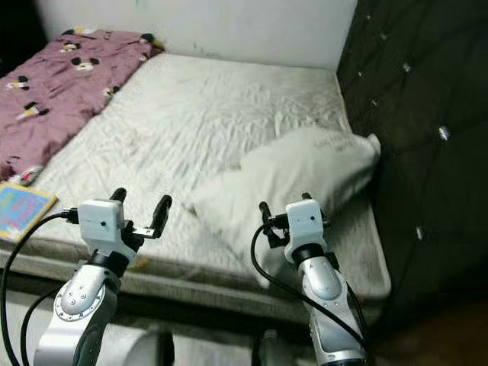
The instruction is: Clean up the room
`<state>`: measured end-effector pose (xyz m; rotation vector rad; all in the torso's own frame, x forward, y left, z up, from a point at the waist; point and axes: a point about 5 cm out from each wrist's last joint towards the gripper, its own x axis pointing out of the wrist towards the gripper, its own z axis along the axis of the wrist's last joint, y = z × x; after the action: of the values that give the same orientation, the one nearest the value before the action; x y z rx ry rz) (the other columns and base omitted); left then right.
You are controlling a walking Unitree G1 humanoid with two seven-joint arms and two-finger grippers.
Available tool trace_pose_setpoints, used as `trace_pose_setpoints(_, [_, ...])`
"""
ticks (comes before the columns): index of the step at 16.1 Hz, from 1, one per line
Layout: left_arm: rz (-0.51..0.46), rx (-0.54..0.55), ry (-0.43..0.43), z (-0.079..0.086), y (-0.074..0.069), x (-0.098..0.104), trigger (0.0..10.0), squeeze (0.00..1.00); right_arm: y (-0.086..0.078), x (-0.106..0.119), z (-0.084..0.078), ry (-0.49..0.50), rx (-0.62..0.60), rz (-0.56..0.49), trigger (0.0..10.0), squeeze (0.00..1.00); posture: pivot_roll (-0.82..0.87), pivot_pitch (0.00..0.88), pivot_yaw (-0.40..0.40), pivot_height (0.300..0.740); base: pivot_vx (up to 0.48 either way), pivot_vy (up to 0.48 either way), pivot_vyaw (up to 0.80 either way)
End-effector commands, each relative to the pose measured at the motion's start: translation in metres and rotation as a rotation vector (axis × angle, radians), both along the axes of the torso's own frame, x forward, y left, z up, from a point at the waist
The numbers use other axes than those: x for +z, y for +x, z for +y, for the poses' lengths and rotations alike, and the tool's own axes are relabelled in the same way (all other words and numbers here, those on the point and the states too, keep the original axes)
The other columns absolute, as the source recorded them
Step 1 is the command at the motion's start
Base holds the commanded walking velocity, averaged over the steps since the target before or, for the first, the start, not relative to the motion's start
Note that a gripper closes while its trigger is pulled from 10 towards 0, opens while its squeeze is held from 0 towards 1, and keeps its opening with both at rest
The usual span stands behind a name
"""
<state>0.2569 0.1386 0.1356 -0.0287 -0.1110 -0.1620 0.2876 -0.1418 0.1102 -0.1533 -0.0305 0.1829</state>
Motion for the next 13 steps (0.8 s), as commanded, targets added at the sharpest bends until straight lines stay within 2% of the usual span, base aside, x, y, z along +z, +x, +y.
trace_pose_setpoints(1, [0.007, -0.002, 0.011, -0.0018, 0.0004, 0.0000, 10.0, 0.00, -0.0002, 0.0000, -0.0006, 0.000, 0.004, 0.001, 10.0, 0.00, 0.00, 0.091, -0.008, 0.584, 0.000, 0.000, 0.00])
trace_pose_setpoints(5, [0.009, 0.013, 0.006, -0.0015, -0.0008, -0.0004, 10.0, 0.00, -0.0002, -0.0016, -0.0007, -0.002, 0.003, 0.008, 10.0, 0.00, 0.00, 0.098, -0.009, 0.584, 0.000, 0.000, 0.00])
trace_pose_setpoints(8, [-0.011, -0.019, -0.005, -0.0033, -0.0018, 0.0029, 10.0, 0.00, -0.0001, -0.0014, -0.0010, -0.003, 0.002, 0.008, 10.0, 0.00, 0.00, 0.102, -0.010, 0.584, 0.000, 0.000, 0.00])
trace_pose_setpoints(11, [-0.014, -0.031, -0.008, -0.0041, -0.0028, 0.0038, 10.0, 0.00, 0.0002, -0.0011, -0.0007, 0.002, 0.003, 0.007, 10.0, 0.00, 0.00, 0.107, -0.011, 0.584, 0.311, 0.000, 0.00])
trace_pose_setpoints(13, [-0.014, -0.033, -0.007, -0.0038, -0.0023, 0.0042, 10.0, 0.00, 0.0010, -0.0007, -0.0003, 0.005, 0.003, 0.007, 10.0, 0.00, 0.00, 0.111, -0.011, 0.562, 0.418, 0.000, 0.00])
